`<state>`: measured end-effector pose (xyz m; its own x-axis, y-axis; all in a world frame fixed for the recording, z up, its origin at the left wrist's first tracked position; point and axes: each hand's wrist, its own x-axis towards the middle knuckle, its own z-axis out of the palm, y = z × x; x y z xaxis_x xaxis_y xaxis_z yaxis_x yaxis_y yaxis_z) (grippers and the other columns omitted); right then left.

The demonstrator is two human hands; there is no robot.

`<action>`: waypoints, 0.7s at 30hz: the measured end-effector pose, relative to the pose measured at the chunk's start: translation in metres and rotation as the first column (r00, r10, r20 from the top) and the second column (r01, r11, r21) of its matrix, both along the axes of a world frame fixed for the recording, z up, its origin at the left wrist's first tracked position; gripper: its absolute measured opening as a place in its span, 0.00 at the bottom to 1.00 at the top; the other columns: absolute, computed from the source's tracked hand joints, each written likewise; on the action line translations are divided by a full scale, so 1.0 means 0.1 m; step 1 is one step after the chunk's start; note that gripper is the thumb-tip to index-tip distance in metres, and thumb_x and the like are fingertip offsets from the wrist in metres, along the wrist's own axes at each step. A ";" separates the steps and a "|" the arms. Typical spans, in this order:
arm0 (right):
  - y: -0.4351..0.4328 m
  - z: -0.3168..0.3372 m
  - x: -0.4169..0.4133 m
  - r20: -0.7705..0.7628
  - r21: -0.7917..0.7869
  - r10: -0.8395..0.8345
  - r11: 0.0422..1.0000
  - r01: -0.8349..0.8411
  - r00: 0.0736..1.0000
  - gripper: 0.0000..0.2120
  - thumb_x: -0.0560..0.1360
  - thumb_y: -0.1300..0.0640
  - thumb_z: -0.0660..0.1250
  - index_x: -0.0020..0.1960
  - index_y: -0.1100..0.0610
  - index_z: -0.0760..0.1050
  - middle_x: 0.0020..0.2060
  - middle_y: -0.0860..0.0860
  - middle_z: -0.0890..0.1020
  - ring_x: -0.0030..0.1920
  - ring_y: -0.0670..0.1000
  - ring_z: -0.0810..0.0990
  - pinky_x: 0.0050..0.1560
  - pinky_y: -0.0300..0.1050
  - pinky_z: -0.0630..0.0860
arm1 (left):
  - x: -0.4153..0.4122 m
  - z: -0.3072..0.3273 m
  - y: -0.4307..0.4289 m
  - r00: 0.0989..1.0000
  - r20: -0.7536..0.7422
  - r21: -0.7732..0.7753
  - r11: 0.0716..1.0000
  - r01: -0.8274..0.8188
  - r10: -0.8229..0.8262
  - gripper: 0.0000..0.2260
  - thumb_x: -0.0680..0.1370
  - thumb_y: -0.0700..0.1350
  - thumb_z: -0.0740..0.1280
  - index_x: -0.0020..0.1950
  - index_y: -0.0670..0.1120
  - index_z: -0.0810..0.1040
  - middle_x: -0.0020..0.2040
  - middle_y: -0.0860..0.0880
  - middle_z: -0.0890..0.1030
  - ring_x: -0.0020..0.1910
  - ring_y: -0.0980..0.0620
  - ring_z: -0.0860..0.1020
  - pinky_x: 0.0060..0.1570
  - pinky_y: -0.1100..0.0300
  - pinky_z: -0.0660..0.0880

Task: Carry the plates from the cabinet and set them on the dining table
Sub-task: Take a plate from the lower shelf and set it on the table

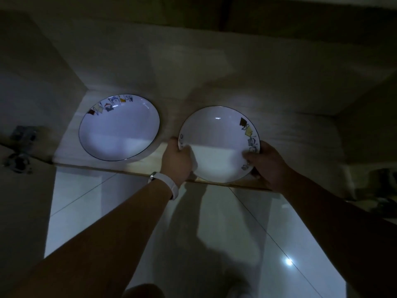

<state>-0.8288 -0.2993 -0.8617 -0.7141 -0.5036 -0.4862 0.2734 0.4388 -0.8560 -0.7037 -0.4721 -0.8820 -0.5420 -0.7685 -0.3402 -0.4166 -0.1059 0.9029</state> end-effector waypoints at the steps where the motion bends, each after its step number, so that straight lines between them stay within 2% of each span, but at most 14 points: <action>1: 0.03 0.02 0.01 0.004 0.018 0.009 1.000 -0.009 1.000 0.05 0.80 0.62 0.63 0.53 0.55 0.77 0.42 0.55 0.80 0.30 0.46 0.78 0.22 0.36 0.71 | 0.05 0.01 0.05 1.000 -0.027 0.062 0.998 -0.008 0.009 0.08 0.80 0.39 0.60 0.58 0.46 0.73 0.51 0.46 0.79 0.53 0.42 0.78 0.56 0.47 0.76; 2: 0.06 0.04 0.03 0.018 0.028 0.014 1.000 -0.014 1.000 0.05 0.80 0.60 0.63 0.52 0.54 0.77 0.41 0.55 0.81 0.29 0.46 0.79 0.23 0.38 0.73 | 0.09 0.00 0.09 0.998 -0.057 0.111 0.994 -0.013 0.020 0.09 0.80 0.39 0.60 0.57 0.50 0.74 0.49 0.49 0.79 0.51 0.44 0.78 0.53 0.46 0.77; 4: 0.10 0.11 0.11 0.059 0.042 0.018 0.999 -0.021 0.998 0.06 0.80 0.57 0.63 0.55 0.52 0.77 0.46 0.56 0.82 0.39 0.52 0.83 0.34 0.48 0.81 | 0.20 0.04 0.14 0.997 -0.074 0.124 0.992 0.001 0.008 0.10 0.80 0.39 0.60 0.52 0.54 0.74 0.45 0.52 0.79 0.45 0.46 0.79 0.44 0.49 0.78; 5: 0.12 0.15 0.17 0.063 0.050 0.027 0.998 -0.030 0.998 0.06 0.80 0.57 0.62 0.56 0.52 0.77 0.47 0.57 0.82 0.43 0.56 0.83 0.40 0.54 0.83 | 0.25 0.08 0.15 0.998 -0.065 0.107 0.994 0.011 -0.004 0.09 0.80 0.39 0.60 0.49 0.54 0.74 0.43 0.52 0.79 0.43 0.46 0.78 0.39 0.52 0.76; 6: 0.14 0.19 0.24 0.058 0.051 0.037 0.998 -0.040 0.998 0.06 0.80 0.58 0.62 0.55 0.53 0.77 0.47 0.58 0.82 0.43 0.57 0.82 0.41 0.54 0.83 | 0.30 0.11 0.15 0.998 -0.055 0.096 0.995 0.009 -0.003 0.09 0.80 0.40 0.60 0.47 0.53 0.74 0.41 0.51 0.78 0.41 0.46 0.77 0.37 0.54 0.74; 9: 0.17 0.37 0.50 0.049 0.052 0.019 0.998 -0.021 0.999 0.07 0.80 0.62 0.62 0.48 0.51 0.75 0.39 0.55 0.79 0.34 0.50 0.79 0.27 0.41 0.76 | 0.50 0.31 0.19 1.000 -0.028 0.093 0.996 -0.004 0.006 0.09 0.79 0.40 0.60 0.42 0.52 0.71 0.38 0.51 0.77 0.37 0.48 0.75 0.36 0.54 0.73; 14: 0.35 0.88 1.01 0.114 0.102 -0.016 0.995 0.005 0.993 0.09 0.77 0.65 0.64 0.46 0.51 0.73 0.38 0.54 0.78 0.35 0.52 0.76 0.31 0.45 0.72 | 0.94 0.92 0.34 0.999 0.011 0.114 0.993 0.035 -0.037 0.09 0.81 0.39 0.60 0.43 0.51 0.70 0.41 0.50 0.77 0.39 0.51 0.76 0.39 0.53 0.75; 19: 0.58 1.64 1.41 0.134 0.131 -0.071 0.990 0.054 0.988 0.09 0.75 0.67 0.63 0.47 0.53 0.74 0.38 0.53 0.77 0.35 0.50 0.74 0.24 0.38 0.71 | 1.37 1.62 0.64 1.000 0.002 0.179 0.984 0.004 -0.005 0.10 0.81 0.40 0.60 0.48 0.55 0.74 0.45 0.54 0.80 0.42 0.56 0.79 0.41 0.59 0.77; 21: 0.69 1.96 1.54 0.124 0.157 -0.081 0.986 0.061 0.989 0.10 0.75 0.66 0.63 0.50 0.52 0.74 0.40 0.52 0.78 0.37 0.50 0.75 0.25 0.37 0.72 | 1.51 1.90 0.77 1.000 0.018 0.189 0.982 -0.027 0.024 0.08 0.81 0.40 0.61 0.47 0.54 0.74 0.44 0.53 0.80 0.43 0.54 0.78 0.42 0.57 0.75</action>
